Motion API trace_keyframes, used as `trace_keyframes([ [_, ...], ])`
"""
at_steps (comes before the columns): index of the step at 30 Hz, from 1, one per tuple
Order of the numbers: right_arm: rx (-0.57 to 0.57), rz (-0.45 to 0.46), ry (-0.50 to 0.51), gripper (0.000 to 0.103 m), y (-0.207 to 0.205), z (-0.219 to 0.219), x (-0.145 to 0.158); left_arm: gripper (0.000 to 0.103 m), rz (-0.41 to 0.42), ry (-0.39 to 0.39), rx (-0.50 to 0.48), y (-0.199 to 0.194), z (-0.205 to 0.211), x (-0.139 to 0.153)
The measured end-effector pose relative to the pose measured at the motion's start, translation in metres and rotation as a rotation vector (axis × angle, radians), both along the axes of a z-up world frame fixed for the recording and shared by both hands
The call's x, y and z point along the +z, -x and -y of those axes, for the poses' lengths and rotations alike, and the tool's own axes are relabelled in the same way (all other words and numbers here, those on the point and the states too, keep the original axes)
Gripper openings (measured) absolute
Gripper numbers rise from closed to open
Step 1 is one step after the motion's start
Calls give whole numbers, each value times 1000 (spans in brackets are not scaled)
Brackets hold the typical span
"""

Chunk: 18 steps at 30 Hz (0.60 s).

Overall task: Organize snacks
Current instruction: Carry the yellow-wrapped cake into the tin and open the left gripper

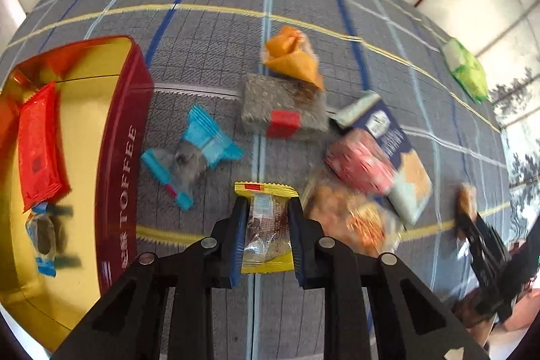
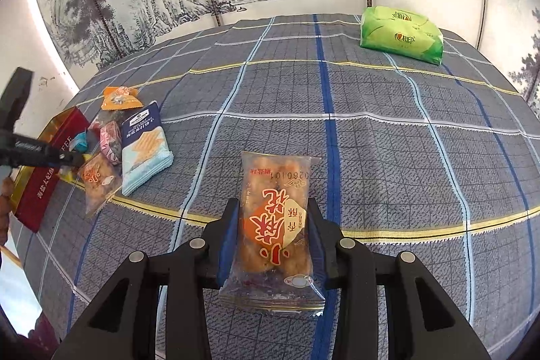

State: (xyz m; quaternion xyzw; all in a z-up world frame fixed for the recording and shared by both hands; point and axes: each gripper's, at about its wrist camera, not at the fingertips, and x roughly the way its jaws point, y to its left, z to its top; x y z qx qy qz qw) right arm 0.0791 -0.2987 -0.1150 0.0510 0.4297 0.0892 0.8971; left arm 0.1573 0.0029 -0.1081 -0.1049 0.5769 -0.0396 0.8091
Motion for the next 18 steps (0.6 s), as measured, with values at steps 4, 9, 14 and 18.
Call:
trace_keyframes([
  [4, -1, 0, 26, 39, -1, -4, 1, 21, 138, -69, -30, 38, 3, 29],
  [9, -1, 0, 54, 39, -1, -8, 1, 21, 219, -103, -16, 66, -4, 53],
  [14, 1, -1, 112, 39, -1, -16, 1, 21, 285, -162, -19, 86, -9, 68],
  [18, 1, -1, 130, 39, -1, -18, 1, 21, 324, -188, -16, 97, -14, 75],
])
